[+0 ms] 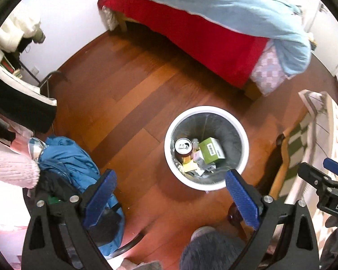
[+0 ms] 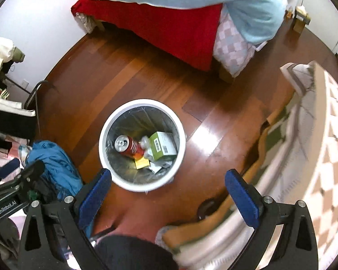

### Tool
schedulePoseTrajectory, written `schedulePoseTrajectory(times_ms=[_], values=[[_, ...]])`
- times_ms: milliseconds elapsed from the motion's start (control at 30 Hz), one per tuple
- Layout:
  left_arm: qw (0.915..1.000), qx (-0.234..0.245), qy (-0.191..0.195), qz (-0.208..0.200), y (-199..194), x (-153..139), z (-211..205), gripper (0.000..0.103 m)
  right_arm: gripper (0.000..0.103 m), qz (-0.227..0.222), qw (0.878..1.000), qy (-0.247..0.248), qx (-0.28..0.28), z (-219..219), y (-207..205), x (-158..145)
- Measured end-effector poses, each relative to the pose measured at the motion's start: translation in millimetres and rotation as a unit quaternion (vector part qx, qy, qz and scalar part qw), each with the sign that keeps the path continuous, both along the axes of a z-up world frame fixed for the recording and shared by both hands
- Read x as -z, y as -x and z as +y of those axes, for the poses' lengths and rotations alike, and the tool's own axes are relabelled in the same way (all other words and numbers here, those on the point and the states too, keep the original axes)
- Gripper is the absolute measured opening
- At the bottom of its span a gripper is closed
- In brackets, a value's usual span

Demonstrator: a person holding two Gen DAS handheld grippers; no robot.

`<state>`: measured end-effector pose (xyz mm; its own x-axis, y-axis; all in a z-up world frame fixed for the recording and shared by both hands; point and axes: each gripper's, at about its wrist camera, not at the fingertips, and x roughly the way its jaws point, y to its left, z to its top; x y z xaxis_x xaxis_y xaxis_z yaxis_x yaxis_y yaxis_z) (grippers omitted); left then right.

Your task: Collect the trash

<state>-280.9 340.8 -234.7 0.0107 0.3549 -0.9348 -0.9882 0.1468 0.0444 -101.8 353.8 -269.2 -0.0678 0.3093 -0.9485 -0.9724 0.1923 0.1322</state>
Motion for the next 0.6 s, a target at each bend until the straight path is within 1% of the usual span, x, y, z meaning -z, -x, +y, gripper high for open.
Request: schedulePoseTrajectory(times_ms=[100,233,400,500,600], values=[[0.9999,0.011,-0.010,-0.002,-2,-23,-19,0.099,0.102,-0.005,1.000,-0.011,-0.001,-24,2,-32],[0.9994,0.025,-0.023,-0.011,-6,-53,-40,0.099,0.102,0.001,1.000,-0.031,0.003,-54,1,-73],[0.9978,0.036,-0.043,-0.036,-6,-91,-67,0.099,0.102,0.017,0.998,-0.061,0.006,-91,-3,-123],[0.9959,0.044,-0.053,-0.058,-3,-114,-82,0.099,0.102,0.032,0.996,-0.079,0.002,-116,-5,-155],[0.9935,0.051,-0.060,-0.081,-2,-133,-96,0.099,0.102,0.037,0.995,-0.094,-0.006,-135,-4,-179]])
